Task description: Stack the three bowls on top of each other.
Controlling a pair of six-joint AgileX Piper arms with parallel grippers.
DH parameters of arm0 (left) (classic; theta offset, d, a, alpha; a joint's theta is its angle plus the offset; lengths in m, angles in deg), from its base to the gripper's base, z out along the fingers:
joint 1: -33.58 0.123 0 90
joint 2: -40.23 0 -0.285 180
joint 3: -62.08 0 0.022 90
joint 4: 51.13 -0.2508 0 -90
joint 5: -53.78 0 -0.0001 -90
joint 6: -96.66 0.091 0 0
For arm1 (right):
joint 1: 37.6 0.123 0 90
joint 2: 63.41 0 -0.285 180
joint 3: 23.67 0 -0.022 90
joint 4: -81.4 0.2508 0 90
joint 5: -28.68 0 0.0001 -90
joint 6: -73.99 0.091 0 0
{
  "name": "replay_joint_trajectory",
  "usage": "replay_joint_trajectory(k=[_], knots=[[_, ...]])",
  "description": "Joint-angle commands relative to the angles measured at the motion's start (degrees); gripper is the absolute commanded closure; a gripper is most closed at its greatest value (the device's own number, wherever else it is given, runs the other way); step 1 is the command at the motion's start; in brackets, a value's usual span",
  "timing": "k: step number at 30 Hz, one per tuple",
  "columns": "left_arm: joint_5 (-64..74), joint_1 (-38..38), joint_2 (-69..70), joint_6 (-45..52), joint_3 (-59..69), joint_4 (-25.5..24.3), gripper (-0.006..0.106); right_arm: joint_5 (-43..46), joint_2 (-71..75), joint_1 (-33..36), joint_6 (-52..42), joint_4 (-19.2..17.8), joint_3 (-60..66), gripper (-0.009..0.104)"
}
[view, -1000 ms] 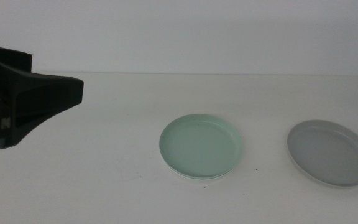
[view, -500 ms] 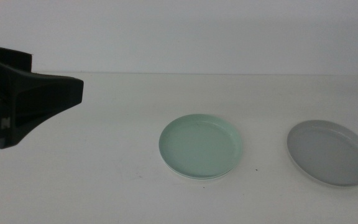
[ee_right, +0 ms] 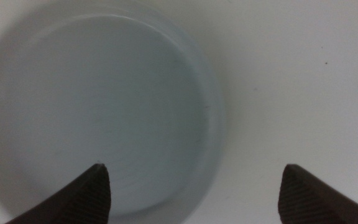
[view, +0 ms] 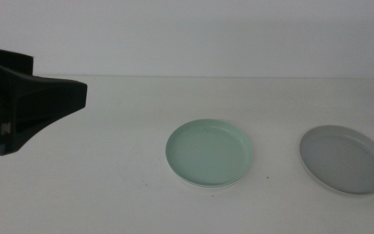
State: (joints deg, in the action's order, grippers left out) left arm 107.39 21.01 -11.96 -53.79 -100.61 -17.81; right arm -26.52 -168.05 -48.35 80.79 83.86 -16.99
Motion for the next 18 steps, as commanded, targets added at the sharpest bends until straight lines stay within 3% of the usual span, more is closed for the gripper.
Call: replay_joint_trajectory(k=[1, 7, 11, 16, 18], knots=[[-0.7, 0.1, 0.1, -0.4, 0.3, 0.6, 0.007, 1.2, -3.0, -1.3, -2.5, 0.2, -0.6, 0.002], [-0.7, 0.1, 0.1, -0.4, 0.3, 0.6, 0.007, 4.0, -9.6, -3.3, -3.9, 1.3, -0.6, 0.004], [-0.7, 0.1, 0.1, -0.4, 0.3, 0.6, 0.007, 4.6, -13.6, -4.0, -3.9, 2.2, -0.6, 0.016], [-0.7, 0.1, 0.1, -0.4, 0.3, 0.6, 0.007, 5.7, -16.9, -4.0, -4.4, 2.9, -0.6, 0.054], [-0.7, 0.1, 0.1, -0.4, 0.3, 0.6, 0.007, 5.7, -17.2, -4.0, -5.0, 2.6, -0.6, 0.087]])
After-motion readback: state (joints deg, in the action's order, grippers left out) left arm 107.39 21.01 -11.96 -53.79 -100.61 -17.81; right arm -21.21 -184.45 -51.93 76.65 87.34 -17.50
